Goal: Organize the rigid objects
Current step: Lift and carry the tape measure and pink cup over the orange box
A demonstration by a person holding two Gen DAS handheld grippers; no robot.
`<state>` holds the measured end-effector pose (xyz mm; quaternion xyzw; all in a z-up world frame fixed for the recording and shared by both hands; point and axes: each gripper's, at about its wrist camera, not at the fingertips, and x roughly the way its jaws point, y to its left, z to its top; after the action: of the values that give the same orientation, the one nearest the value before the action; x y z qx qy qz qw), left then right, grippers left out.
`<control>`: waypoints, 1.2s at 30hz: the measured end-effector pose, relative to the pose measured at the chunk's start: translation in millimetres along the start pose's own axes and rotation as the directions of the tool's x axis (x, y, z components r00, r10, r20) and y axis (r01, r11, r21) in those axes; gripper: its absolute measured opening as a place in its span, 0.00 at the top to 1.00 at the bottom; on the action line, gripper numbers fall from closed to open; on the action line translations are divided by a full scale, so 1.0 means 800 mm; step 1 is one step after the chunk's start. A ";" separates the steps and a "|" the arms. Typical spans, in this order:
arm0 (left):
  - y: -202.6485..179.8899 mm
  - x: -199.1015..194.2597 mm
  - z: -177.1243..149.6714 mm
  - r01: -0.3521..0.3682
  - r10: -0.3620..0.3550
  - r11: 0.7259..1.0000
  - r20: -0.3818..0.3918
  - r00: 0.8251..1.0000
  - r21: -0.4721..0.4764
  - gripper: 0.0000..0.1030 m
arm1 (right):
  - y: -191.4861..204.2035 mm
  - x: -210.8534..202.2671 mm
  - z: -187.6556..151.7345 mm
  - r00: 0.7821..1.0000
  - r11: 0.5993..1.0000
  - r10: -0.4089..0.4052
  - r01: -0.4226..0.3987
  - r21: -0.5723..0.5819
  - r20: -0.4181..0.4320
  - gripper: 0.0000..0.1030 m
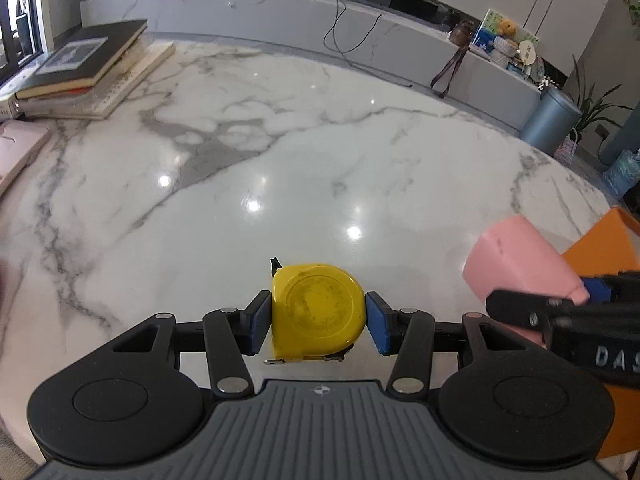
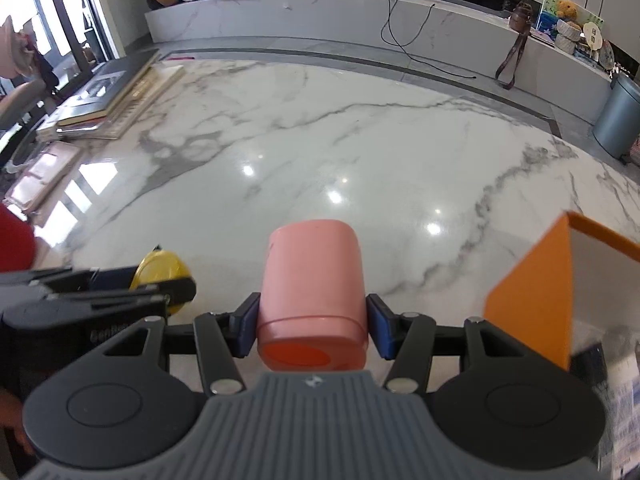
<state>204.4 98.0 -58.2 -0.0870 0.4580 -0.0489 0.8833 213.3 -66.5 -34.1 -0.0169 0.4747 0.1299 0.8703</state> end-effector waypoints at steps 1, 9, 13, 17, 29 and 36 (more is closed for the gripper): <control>-0.002 -0.004 0.000 0.004 -0.004 1.000 0.002 1.000 -0.001 0.45 | -0.001 -0.008 -0.004 1.000 1.000 0.004 -0.004 0.000 0.007 0.46; -0.038 -0.039 0.001 0.031 -0.031 0.999 0.019 0.999 0.026 0.45 | -0.015 -0.061 -0.020 0.998 1.000 0.021 -0.022 0.003 0.067 0.46; -0.064 -0.058 0.007 0.044 -0.048 0.997 0.050 0.998 0.066 0.45 | -0.030 -0.092 -0.026 0.993 1.000 0.009 -0.010 0.005 0.118 0.46; -0.099 -0.075 0.015 0.075 -0.084 0.990 0.073 0.994 0.115 0.45 | -0.054 -0.121 -0.030 0.988 1.000 -0.012 0.010 0.015 0.154 0.46; -0.229 -0.083 0.022 0.164 -0.197 0.941 0.085 0.977 0.296 0.45 | -0.147 -0.166 -0.053 0.977 0.991 -0.133 0.126 0.053 0.168 0.46; -0.296 -0.064 0.017 0.206 -0.241 0.898 0.043 0.969 0.389 0.45 | -0.194 -0.167 -0.067 0.976 0.985 -0.170 0.164 0.052 0.136 0.46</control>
<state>184.5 -124.3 37.7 0.0324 0.3862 -0.2343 0.8916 137.8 -252.8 32.5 -0.0301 0.4117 0.0475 0.9096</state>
